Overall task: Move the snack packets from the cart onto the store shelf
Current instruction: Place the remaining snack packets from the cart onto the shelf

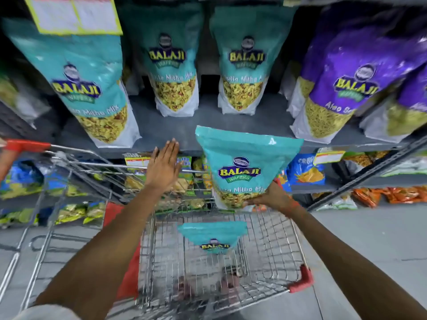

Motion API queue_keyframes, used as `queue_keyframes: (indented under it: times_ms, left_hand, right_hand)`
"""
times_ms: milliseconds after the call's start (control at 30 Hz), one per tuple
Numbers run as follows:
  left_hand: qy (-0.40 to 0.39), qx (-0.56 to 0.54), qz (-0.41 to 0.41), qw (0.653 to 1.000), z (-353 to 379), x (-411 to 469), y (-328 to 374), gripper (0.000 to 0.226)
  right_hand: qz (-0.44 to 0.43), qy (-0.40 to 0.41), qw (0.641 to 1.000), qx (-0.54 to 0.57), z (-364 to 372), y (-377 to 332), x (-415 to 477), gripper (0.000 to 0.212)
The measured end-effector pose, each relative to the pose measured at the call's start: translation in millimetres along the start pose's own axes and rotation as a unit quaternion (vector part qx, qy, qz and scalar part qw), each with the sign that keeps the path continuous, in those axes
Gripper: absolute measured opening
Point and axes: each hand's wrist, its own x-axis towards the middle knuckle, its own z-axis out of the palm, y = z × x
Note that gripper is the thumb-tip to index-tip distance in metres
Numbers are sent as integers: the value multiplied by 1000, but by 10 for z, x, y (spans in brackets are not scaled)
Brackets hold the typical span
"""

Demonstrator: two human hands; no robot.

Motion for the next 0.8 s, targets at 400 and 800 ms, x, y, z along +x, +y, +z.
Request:
queue_keyframes:
  times_ms: [400,800]
  left_hand:
    - [-72,10,-34,997,-103,-61,-78,71]
    - [-121,7,-31,992,-121,-8,-127,80]
  right_hand:
    - [-132,-19,976,170,-441,-1160,465,61]
    - [-149,-45,977,147,-71,-1680,1305,66]
